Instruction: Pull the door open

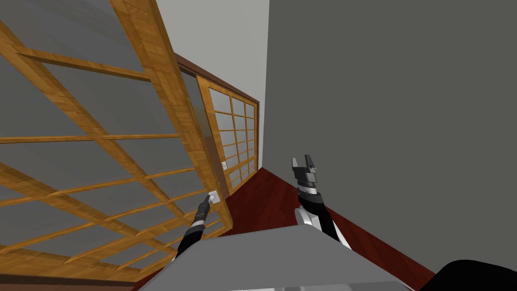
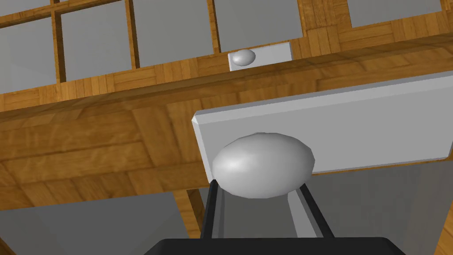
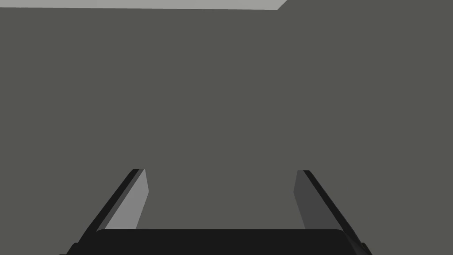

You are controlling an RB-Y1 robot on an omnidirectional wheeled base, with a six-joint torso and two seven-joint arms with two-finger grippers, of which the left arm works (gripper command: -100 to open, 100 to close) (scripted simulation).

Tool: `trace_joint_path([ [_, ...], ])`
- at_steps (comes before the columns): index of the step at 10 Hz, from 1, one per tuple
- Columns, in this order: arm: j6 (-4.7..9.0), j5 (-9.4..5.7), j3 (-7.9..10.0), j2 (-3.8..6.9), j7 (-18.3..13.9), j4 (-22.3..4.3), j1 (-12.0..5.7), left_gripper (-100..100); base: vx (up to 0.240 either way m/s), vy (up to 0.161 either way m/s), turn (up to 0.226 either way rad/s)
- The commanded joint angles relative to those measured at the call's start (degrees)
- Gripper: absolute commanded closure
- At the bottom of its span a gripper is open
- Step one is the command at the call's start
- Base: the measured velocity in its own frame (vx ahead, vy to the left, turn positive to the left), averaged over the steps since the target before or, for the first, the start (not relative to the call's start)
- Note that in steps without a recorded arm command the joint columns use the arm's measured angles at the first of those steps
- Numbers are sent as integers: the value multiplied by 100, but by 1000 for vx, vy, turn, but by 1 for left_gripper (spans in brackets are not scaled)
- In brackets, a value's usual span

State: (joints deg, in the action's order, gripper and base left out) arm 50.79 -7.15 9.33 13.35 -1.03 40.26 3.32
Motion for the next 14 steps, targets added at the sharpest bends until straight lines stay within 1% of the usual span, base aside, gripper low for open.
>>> trace_joint_path([
  [1,-40,-101,-103,-48,-286,33,-28,100,-73,22,-97],
  [2,-40,-101,-103,-48,-385,33,-28,100,-52,18,-43],
  [3,-38,-185,-134,-36,-578,3,-54,100,-43,10,-47],
  [4,-38,-185,-134,-36,-624,3,-54,100,-39,10,-44],
  [5,-35,-268,-165,-24,-836,-28,-80,100,-45,14,-80],
  [6,-35,-268,-165,-24,-863,-28,-80,100,-40,10,-35],
  [7,-33,-352,-196,-13,-1091,-58,-106,100,-39,8,-59],
  [8,-31,-435,-228,-1,-1237,-88,-132,100,-71,22,-106],
  [9,-31,-435,-228,-1,-1342,-88,-132,100,-56,20,-46],
  [10,-29,-519,-259,11,-1536,-118,-158,100,-49,15,-67],
  [11,-29,-519,-259,11,-1581,-118,-158,100,-44,9,-33],
  [12,-27,-602,-290,23,-1785,-148,-184,100,-47,3,-45],
  [13,-27,-602,-290,23,-1821,-148,-184,100,-34,2,-28],
  [14,-25,-684,-321,35,-2060,-178,-210,100,-38,8,-61],
])
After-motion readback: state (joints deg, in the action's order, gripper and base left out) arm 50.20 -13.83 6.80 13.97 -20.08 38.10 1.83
